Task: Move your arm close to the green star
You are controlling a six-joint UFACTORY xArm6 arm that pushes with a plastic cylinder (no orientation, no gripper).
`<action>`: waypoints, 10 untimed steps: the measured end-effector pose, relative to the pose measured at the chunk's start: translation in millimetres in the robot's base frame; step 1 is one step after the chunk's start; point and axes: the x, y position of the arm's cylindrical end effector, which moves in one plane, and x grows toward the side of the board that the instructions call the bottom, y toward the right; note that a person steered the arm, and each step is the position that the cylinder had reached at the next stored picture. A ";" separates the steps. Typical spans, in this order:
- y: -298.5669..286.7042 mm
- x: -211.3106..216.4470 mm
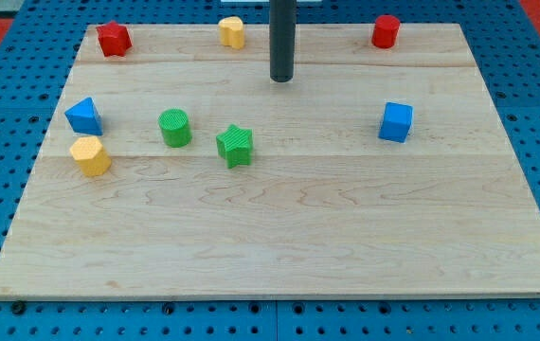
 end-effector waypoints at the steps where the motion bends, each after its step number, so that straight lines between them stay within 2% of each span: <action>1: -1.5 0.0; 9: -6.1 -10.4; 10: -2.8 10.4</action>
